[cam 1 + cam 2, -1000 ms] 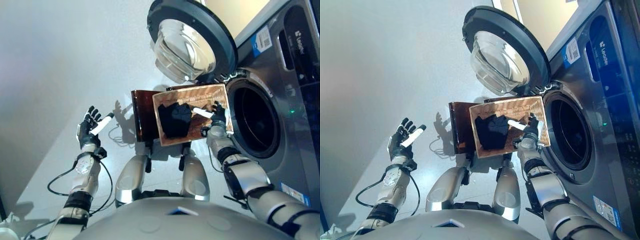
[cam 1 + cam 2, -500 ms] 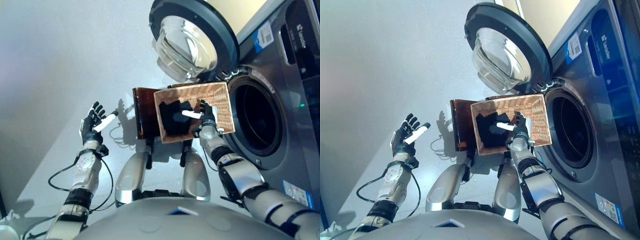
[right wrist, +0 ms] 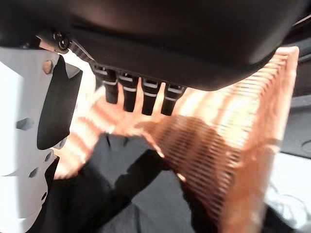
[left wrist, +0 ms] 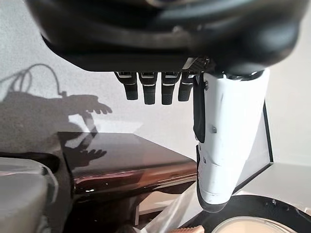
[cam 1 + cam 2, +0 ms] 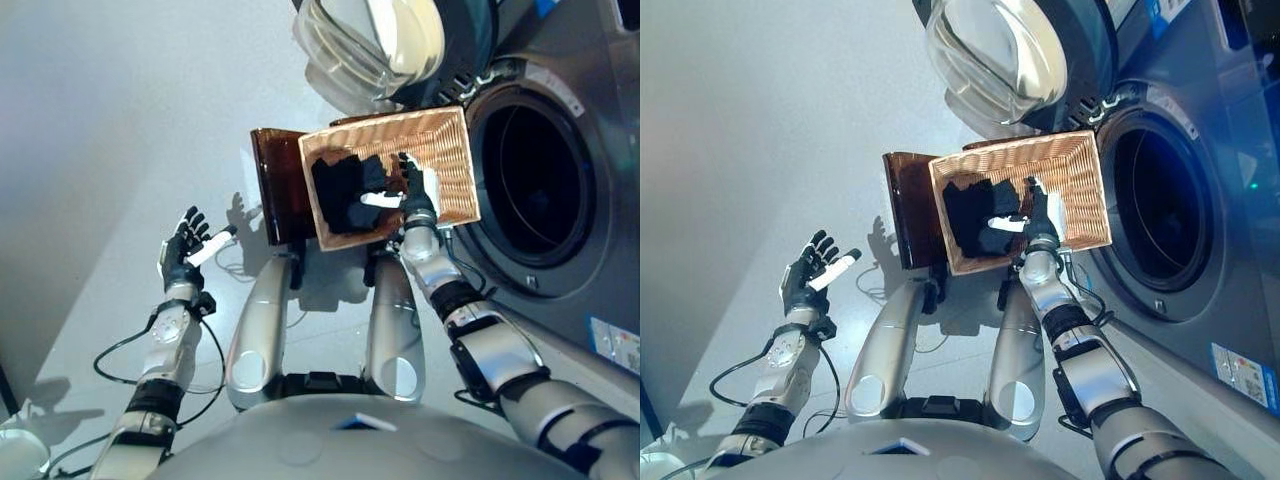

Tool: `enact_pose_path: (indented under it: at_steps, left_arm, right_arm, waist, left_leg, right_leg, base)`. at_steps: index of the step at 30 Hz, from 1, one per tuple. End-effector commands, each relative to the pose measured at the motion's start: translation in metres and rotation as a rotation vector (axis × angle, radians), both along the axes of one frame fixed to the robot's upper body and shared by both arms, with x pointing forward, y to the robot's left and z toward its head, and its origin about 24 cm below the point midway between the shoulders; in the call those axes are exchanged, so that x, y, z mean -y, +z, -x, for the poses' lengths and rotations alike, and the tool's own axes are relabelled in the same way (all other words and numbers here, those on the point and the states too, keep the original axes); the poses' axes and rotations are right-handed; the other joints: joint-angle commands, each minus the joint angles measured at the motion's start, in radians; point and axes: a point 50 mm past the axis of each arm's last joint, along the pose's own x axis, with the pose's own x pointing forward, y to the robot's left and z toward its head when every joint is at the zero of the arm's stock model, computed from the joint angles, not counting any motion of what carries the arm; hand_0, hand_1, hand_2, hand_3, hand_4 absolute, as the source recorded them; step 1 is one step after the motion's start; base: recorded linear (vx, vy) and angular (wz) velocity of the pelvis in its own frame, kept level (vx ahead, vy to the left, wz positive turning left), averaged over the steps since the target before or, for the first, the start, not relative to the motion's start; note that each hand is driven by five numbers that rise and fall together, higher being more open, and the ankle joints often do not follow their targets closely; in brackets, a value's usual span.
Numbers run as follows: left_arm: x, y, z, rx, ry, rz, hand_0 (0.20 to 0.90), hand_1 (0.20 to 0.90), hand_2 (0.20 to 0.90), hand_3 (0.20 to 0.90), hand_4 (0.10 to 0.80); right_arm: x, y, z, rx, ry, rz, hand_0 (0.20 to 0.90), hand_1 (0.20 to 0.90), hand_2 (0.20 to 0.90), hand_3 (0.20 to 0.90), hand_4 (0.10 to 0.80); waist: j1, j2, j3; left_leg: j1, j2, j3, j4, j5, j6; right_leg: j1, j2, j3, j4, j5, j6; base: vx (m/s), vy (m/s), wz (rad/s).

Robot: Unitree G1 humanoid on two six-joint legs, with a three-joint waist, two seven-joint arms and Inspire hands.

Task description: Pick up the clothes and place them into the washing machine

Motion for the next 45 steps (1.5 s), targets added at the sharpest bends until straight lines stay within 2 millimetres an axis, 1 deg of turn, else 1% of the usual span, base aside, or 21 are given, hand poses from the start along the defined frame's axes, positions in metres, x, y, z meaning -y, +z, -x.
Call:
enact_pose_path:
  at_steps: [1,2,4,6,7,8,10,12,14,17,18,19,20,24,28,32,37,40,45]
  left_arm:
    - [-0.017,0.033,-0.003,0.163,0.024,-0.067,0.900,0.900,0.900,0.900,0.800]
    - [-0.018,0.034,-0.003,0.164,0.024,-0.067,0.900,0.900,0.900,0.900,0.800]
    - [-0.017,0.033,-0.002,0.158,0.012,-0.069,0.900,0.900,0.900,0.900,0.800]
    - [-0.014,0.029,-0.003,0.140,0.003,-0.063,0.900,0.900,0.900,0.900,0.800]
    - [-0.011,0.026,-0.004,0.128,-0.014,-0.055,0.900,0.900,0.900,0.900,0.800]
    - [-0.011,0.026,-0.004,0.129,-0.014,-0.056,0.900,0.900,0.900,0.900,0.800]
    - [-0.008,0.025,-0.006,0.123,-0.037,-0.053,0.900,0.900,0.900,0.900,0.800]
    - [-0.004,0.027,-0.008,0.135,-0.064,-0.041,0.900,0.900,0.900,0.900,0.800]
    - [-0.001,0.030,-0.008,0.150,-0.089,-0.035,0.900,0.900,0.900,0.900,0.800]
    - [0.002,0.032,-0.008,0.154,-0.134,-0.040,0.900,0.900,0.900,0.900,0.800]
    - [0.003,0.032,-0.007,0.153,-0.143,-0.040,0.900,0.900,0.900,0.900,0.800]
    - [0.002,0.031,-0.007,0.147,-0.149,-0.043,0.900,0.900,0.900,0.900,0.800]
    - [0.002,0.030,-0.007,0.142,-0.153,-0.045,0.900,0.900,0.900,0.900,0.800]
    - [0.000,0.030,-0.008,0.133,-0.160,-0.057,0.900,0.900,0.900,0.900,0.800]
    - [0.000,0.031,-0.010,0.133,-0.156,-0.060,0.900,0.900,0.900,0.900,0.800]
    - [0.002,0.032,-0.012,0.140,-0.151,-0.055,0.900,0.900,0.900,0.900,0.800]
    - [0.002,0.032,-0.013,0.144,-0.144,-0.054,0.900,0.900,0.900,0.900,0.800]
    - [0.000,0.033,-0.014,0.147,-0.134,-0.060,0.900,0.900,0.900,0.900,0.800]
    - [-0.003,0.033,-0.014,0.148,-0.116,-0.074,0.900,0.900,0.900,0.900,0.800]
  right_arm:
    - [-0.027,0.025,-0.020,0.103,0.066,-0.005,0.900,0.900,0.900,0.900,0.800]
    - [-0.027,0.025,-0.020,0.103,0.067,-0.005,0.900,0.900,0.900,0.900,0.800]
    - [-0.041,0.025,-0.022,0.088,0.093,-0.018,0.900,0.900,0.900,0.900,0.800]
    - [-0.051,0.019,-0.022,0.038,0.105,-0.012,0.900,0.900,0.900,0.900,0.800]
    - [-0.054,0.014,-0.023,-0.009,0.100,0.008,0.900,0.900,0.900,0.900,0.800]
    - [-0.054,0.014,-0.023,-0.008,0.100,0.008,0.900,0.900,0.900,0.900,0.800]
    - [-0.053,0.009,-0.022,-0.057,0.093,0.043,0.900,0.900,0.900,0.900,0.800]
    - [-0.047,0.010,-0.025,-0.086,0.064,0.049,0.900,0.900,0.900,0.900,0.800]
    - [-0.044,0.014,-0.030,-0.088,0.055,0.052,0.900,0.900,0.900,0.900,0.800]
    - [-0.030,0.015,-0.032,-0.127,0.037,0.093,0.900,0.900,0.900,0.900,0.800]
    - [-0.026,0.017,-0.034,-0.125,0.034,0.098,0.730,0.730,0.730,0.730,0.678]
    - [-0.022,0.017,-0.034,-0.133,0.034,0.113,0.521,0.521,0.521,0.521,0.529]
    - [-0.020,0.017,-0.034,-0.137,0.038,0.123,0.200,0.200,0.200,0.200,0.300]
    - [-0.020,0.013,-0.033,-0.171,0.104,0.181,0.200,0.200,0.200,0.200,0.300]
    - [-0.028,0.010,-0.030,-0.181,0.150,0.200,0.200,0.200,0.200,0.200,0.300]
    - [-0.031,0.006,-0.027,-0.193,0.164,0.233,0.200,0.200,0.200,0.200,0.300]
    - [-0.025,0.007,-0.028,-0.199,0.144,0.266,0.200,0.200,0.200,0.200,0.300]
    - [-0.018,0.010,-0.030,-0.187,0.113,0.288,0.200,0.200,0.200,0.200,0.300]
    - [-0.012,0.014,-0.032,-0.158,0.075,0.286,0.200,0.200,0.200,0.200,0.300]
  waist:
    - [0.014,0.032,-0.053]
    - [0.014,0.032,-0.053]
    - [0.021,0.037,-0.054]
    - [0.030,0.043,-0.060]
    - [0.042,0.055,-0.063]
    - [0.042,0.054,-0.063]
    - [0.057,0.071,-0.065]
    - [0.075,0.091,-0.068]
    - [0.088,0.105,-0.073]
    - [0.104,0.123,-0.086]
    - [0.107,0.126,-0.089]
    - [0.110,0.130,-0.091]
    - [0.112,0.131,-0.093]
    - [0.116,0.135,-0.094]
    - [0.115,0.133,-0.093]
    - [0.114,0.132,-0.094]
    - [0.113,0.130,-0.096]
    - [0.108,0.127,-0.097]
    - [0.102,0.126,-0.098]
  left_leg:
    - [0.014,-0.035,0.034,0.063,-0.096,-0.038]
    - [0.014,-0.035,0.034,0.063,-0.096,-0.038]
    - [0.009,-0.039,0.037,0.067,-0.096,-0.035]
    - [0.006,-0.044,0.040,0.067,-0.094,-0.033]
    - [0.004,-0.050,0.039,0.073,-0.095,-0.030]
    - [0.004,-0.050,0.039,0.073,-0.096,-0.030]
    - [-0.002,-0.059,0.036,0.090,-0.102,-0.024]
    - [-0.011,-0.067,0.035,0.106,-0.108,-0.018]
    - [-0.028,-0.074,0.040,0.120,-0.112,-0.013]
    - [-0.049,-0.084,0.041,0.135,-0.117,-0.004]
    - [-0.055,-0.086,0.041,0.142,-0.119,-0.002]
    - [-0.060,-0.087,0.041,0.147,-0.120,-0.001]
    - [-0.064,-0.089,0.041,0.153,-0.123,0.001]
    - [-0.084,-0.091,0.041,0.183,-0.135,0.006]
    - [-0.095,-0.092,0.050,0.197,-0.141,0.010]
    - [-0.088,-0.095,0.052,0.190,-0.142,0.013]
    - [-0.081,-0.097,0.054,0.183,-0.143,0.014]
    - [-0.076,-0.097,0.055,0.180,-0.143,0.014]
    - [-0.058,-0.092,0.055,0.158,-0.135,0.013]
  right_leg:
    - [-0.009,0.010,-0.004,0.049,-0.023,-0.017]
    - [-0.010,0.010,-0.004,0.050,-0.023,-0.017]
    - [-0.016,0.011,0.001,0.056,-0.025,-0.020]
    - [-0.016,0.007,-0.001,0.056,-0.024,-0.022]
    - [-0.020,0.003,0.000,0.065,-0.026,-0.021]
    - [-0.020,0.003,0.000,0.065,-0.026,-0.021]
    - [-0.023,-0.003,0.001,0.076,-0.029,-0.020]
    - [-0.031,-0.012,0.000,0.089,-0.033,-0.018]
    - [-0.047,-0.018,0.000,0.101,-0.036,-0.017]
    - [-0.068,-0.024,0.004,0.117,-0.040,-0.016]
    - [-0.076,-0.025,0.005,0.122,-0.041,-0.015]
    - [-0.083,-0.026,0.006,0.132,-0.044,-0.015]
    - [-0.088,-0.027,0.007,0.138,-0.047,-0.016]
    - [-0.110,-0.034,0.013,0.171,-0.056,-0.016]
    - [-0.122,-0.036,0.015,0.187,-0.063,-0.019]
    - [-0.119,-0.038,0.017,0.184,-0.063,-0.019]
    - [-0.112,-0.040,0.020,0.177,-0.060,-0.018]
    - [-0.109,-0.040,0.021,0.175,-0.057,-0.018]
    - [-0.097,-0.038,0.019,0.161,-0.049,-0.017]
  base:
    - [-0.041,0.042,-0.04]
    - [-0.040,0.049,-0.01]
    - [-0.027,0.036,0.05]
    - [-0.026,0.048,0.06]
    - [-0.022,0.044,0.01]
    - [-0.024,0.044,0.02]
    - [-0.021,0.033,0.10]
    - [-0.026,0.024,0.06]
    - [-0.028,0.017,0.10]
    - [-0.009,0.018,0.13]
    - [-0.001,0.016,0.08]
    - [0.000,0.014,0.11]
    - [0.003,0.018,0.07]
    - [-0.001,0.007,0.07]
    - [0.001,0.001,0.03]
    - [0.000,0.000,0.00]
    - [0.003,0.000,0.01]
    - [0.000,0.000,0.00]
    - [0.000,0.000,0.00]
